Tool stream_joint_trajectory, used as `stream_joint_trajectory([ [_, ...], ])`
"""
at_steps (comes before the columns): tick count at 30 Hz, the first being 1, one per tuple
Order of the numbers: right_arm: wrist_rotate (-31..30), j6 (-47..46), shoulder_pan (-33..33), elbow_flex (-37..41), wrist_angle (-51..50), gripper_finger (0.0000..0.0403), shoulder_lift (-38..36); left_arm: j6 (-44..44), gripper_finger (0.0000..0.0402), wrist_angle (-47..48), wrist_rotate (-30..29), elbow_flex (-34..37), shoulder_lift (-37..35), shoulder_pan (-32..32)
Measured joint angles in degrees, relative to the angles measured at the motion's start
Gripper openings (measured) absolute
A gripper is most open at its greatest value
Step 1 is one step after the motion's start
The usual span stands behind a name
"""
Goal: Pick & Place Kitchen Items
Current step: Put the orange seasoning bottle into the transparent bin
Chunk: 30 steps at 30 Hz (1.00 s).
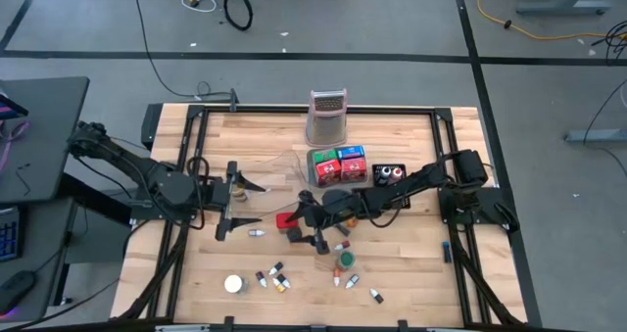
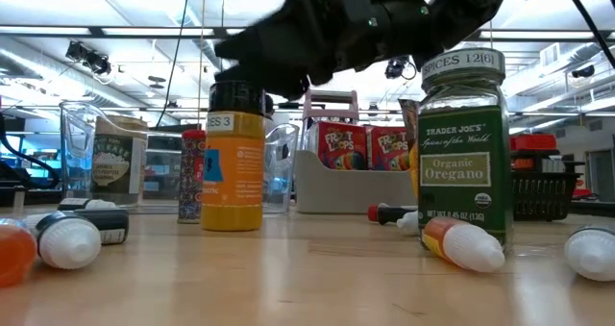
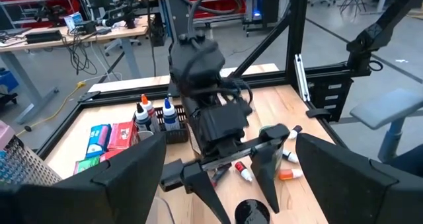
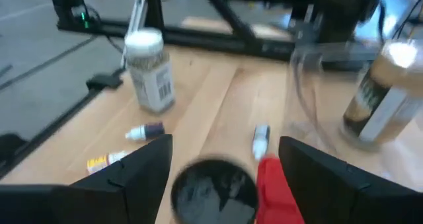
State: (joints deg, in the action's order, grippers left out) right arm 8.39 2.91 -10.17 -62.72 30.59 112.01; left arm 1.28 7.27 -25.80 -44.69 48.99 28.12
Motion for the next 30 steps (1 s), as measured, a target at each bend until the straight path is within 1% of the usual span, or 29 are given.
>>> stream_joint_trajectory([
  [3, 0.3, -0.1, 0.0, 0.0, 1.2, 0.0286, -0.1, 0.3, 0.0345, 0.3, 0.0, 0.0, 0.0, 0.0],
  [7, 3.0, -1.0, -0.1, 0.0, 0.3, 0.0286, -0.1, 0.4, 0.0345, 1.1, 0.0, 0.0, 0.0, 0.0],
  [13, 0.2, -0.5, -0.4, 0.0, -2.6, 0.0286, 0.5, 0.4, 0.0345, 1.0, 0.0, 0.0, 0.0, 0.0],
  [17, 0.2, -0.5, -0.3, 0.0, -3.0, 0.0286, 2.0, 0.4, 0.0345, 1.0, 0.0, 0.0, 0.0, 0.0],
  [22, -0.3, -0.5, -0.3, 0.0, -4.4, 0.0285, 2.1, 0.4, 0.0345, 1.0, 0.0, 0.0, 0.0, 0.0],
  [26, 0.3, -0.5, -0.3, 0.0, -2.4, 0.0264, 2.0, 0.4, 0.0345, 1.0, 0.0, 0.0, 0.0, 0.0],
  [30, 1.6, -1.0, -0.3, 0.0, -2.4, 0.022, 1.9, 0.5, 0.0345, 1.0, -0.1, 0.0, 0.0, 0.0],
])
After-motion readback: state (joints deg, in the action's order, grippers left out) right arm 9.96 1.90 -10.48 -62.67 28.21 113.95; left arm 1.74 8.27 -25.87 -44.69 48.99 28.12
